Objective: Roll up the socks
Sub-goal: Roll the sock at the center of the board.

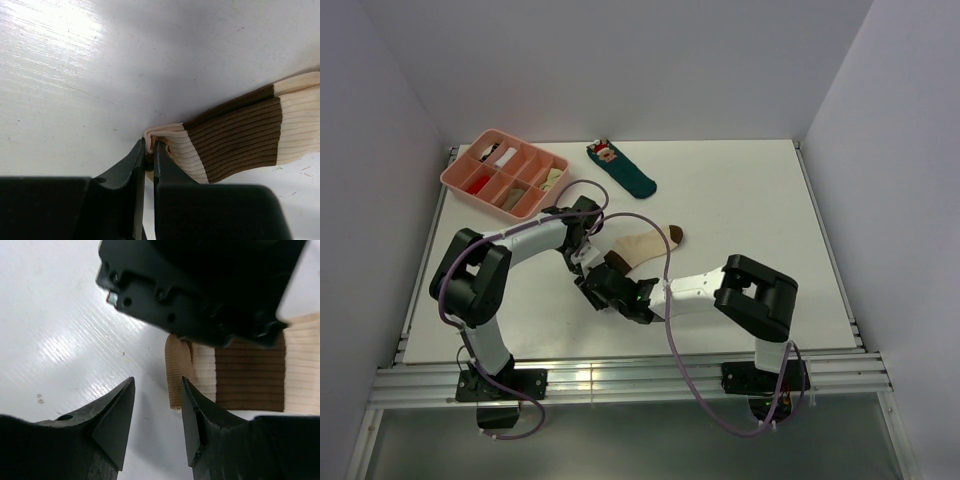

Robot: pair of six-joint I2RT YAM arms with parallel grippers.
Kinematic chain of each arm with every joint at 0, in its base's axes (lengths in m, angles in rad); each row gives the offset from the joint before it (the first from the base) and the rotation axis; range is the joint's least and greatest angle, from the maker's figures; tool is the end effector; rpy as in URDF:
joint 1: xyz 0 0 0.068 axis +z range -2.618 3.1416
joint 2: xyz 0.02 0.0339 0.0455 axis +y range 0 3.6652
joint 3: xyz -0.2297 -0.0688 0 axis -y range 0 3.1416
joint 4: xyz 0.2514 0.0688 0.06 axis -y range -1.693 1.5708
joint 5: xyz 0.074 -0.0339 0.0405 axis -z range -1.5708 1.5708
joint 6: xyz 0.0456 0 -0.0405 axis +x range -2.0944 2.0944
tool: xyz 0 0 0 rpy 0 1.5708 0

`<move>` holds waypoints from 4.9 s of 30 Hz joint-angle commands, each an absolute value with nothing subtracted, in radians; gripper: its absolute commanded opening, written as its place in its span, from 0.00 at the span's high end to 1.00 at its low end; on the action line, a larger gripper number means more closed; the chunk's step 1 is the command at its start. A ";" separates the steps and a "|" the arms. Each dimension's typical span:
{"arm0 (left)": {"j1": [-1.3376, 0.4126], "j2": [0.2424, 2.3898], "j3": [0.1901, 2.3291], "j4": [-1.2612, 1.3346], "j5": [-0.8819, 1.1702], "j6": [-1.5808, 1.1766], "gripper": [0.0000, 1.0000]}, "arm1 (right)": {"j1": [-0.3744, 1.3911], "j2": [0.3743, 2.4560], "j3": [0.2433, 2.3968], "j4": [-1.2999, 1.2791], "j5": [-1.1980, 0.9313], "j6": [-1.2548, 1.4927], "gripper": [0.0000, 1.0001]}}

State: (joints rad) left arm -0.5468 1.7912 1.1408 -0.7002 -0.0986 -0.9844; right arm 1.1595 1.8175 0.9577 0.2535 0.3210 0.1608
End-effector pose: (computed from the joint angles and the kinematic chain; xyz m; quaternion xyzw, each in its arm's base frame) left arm 0.2865 -0.1692 0.1167 -0.2208 0.9679 -0.0407 0.1131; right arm 0.1659 0.3444 0.1181 -0.3537 0.8033 0.1689 0.4484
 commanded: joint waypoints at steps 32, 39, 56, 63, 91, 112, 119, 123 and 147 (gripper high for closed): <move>-0.537 1.468 0.960 -0.559 -0.166 -1.097 0.42 | 0.979 1.799 0.799 0.362 -0.226 0.423 1.00; -0.522 1.271 0.749 -0.379 -0.107 -1.153 0.42 | 0.810 1.885 0.776 0.552 -0.633 0.676 1.00; -0.525 1.242 0.512 -0.074 0.023 -1.226 0.45 | 0.677 2.077 0.710 0.793 -0.805 0.969 1.00; -0.528 1.311 0.502 -0.041 0.041 -1.226 0.51 | 0.672 2.094 0.709 0.805 -0.810 0.989 1.00; -0.546 1.583 0.774 -0.529 -0.069 -1.166 0.99 | 0.669 1.942 0.759 0.528 -0.697 0.796 0.77; -0.627 1.885 1.235 -0.939 -0.184 -1.109 0.99 | 1.112 1.652 0.801 0.295 0.336 0.183 0.47; -0.627 1.901 1.256 -0.950 -0.189 -1.097 0.99 | 1.219 1.749 0.882 0.310 0.485 0.092 0.47; -0.627 1.902 1.261 -0.957 -0.193 -1.089 0.99 | 1.249 1.799 0.914 0.308 0.546 0.054 0.47; -0.606 1.686 1.112 -0.769 -0.201 -1.071 0.65 | 1.223 1.847 0.833 0.313 0.358 0.196 1.00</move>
